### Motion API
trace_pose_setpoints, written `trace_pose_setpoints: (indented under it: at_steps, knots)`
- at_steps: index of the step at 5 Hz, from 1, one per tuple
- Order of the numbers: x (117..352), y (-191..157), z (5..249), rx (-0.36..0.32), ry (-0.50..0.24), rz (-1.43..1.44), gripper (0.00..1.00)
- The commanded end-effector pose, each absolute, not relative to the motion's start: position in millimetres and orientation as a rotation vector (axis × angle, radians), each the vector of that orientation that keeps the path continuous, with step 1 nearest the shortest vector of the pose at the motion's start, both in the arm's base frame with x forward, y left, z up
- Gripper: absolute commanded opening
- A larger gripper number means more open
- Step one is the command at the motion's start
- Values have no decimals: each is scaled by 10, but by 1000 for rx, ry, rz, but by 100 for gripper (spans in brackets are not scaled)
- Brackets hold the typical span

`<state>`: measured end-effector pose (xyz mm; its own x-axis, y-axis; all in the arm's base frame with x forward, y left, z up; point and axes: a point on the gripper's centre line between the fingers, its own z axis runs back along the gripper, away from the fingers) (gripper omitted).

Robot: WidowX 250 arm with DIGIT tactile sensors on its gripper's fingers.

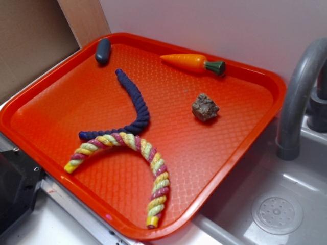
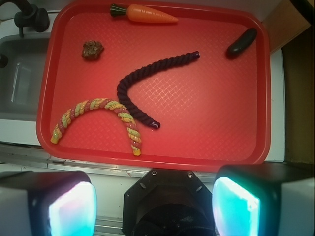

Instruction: Grab the rock.

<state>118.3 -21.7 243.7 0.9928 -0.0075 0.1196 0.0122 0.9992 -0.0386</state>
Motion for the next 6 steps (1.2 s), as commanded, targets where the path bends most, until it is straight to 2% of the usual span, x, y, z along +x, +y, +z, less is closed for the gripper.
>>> trace_pose_setpoints:
  at_steps: [1,2,3,4,5,6]
  knots:
    - [1183,-217,2437,-39,-120,-10,100]
    - [1271,-191,2238,-58,-225,-196,100]
    - [1489,-162,2034,-38,-284,-332,100]
    - [1911,-172,1701,-104,-362,-578,100]
    - [2228,-300,1513,-125,-421,-766,100]
    - [2644,-580,1320,-112,-549,-1025,100]
